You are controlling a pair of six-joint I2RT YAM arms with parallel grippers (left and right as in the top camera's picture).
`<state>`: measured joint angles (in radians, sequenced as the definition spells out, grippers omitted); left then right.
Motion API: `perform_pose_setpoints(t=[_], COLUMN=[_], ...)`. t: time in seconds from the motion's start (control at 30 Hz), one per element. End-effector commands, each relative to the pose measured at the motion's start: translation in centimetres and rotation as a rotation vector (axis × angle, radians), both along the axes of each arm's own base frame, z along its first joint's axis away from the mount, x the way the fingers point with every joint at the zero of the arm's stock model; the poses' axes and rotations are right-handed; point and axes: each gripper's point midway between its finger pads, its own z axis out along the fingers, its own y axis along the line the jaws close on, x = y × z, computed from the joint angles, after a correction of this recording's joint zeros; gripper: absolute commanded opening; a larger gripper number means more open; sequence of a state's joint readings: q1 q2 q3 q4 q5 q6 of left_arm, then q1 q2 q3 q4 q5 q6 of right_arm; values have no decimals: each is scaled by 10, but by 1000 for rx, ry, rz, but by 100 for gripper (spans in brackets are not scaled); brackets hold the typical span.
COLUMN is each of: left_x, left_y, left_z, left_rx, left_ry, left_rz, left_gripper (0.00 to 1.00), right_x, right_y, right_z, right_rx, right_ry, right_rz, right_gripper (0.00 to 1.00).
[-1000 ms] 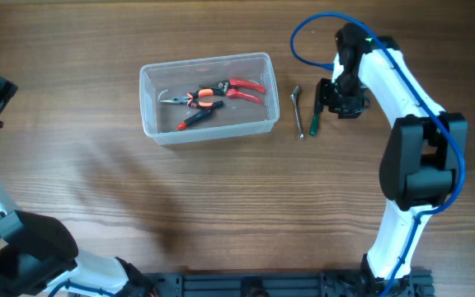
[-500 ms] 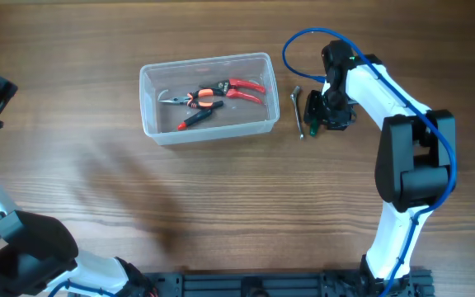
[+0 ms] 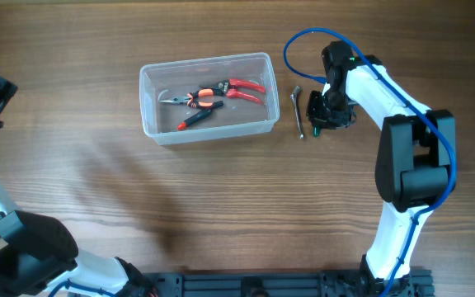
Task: Pack container
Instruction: 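Move the right gripper back over the green-handled screwdriver and descend, then grasp the green-handled screwdriver with the right gripper and lift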
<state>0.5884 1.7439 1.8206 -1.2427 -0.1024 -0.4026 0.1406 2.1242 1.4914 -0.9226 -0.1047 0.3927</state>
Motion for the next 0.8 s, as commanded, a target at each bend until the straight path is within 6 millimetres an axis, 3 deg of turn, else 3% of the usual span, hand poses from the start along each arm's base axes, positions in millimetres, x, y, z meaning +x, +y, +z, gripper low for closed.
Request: perform_pose_setpoints(t=[0.0,0.2,0.27,0.33,0.47,0.53,0.6,0.63,0.67,0.73,0.77], left_x=[0,0,0,0,0,0,0,0,0,0,0], left_y=[0,0,0,0,0,0,0,0,0,0,0], left_z=[-3,-3,-3,-3,-3,-3,-3,-3,-3,-3,-3], left_rx=[-12,-12,-12,-13,-12,-12,-13,-12,-12,-12,-12], left_ry=[-2,-2,-2,-1,-2,-2,-1,-2,-2,-2,-2], left_rz=[9,9,9,9,9,9,9,9,9,9,9], left_gripper=[100,100,100,100,100,100,100,100,100,100,100], right_x=[-10,-6,3,18,50,58,58,56,51,35,26], right_y=[-2,-10,-14,-16,-7,13,49,62,87,128,146], right_z=[-10,-8,6,32,120,175,242,261,293,333,343], right_rx=[-10,-54,-80,-98,-80,-29,65,93,134,158,158], right_ry=[40,21,-15,-81,-301,-438,-625,-688,-802,-962,-1010], right_rz=[0,2,26,42,127,201,313,360,465,676,773], right_gripper=[9,4,4,4,4,4,4,4,4,4,4])
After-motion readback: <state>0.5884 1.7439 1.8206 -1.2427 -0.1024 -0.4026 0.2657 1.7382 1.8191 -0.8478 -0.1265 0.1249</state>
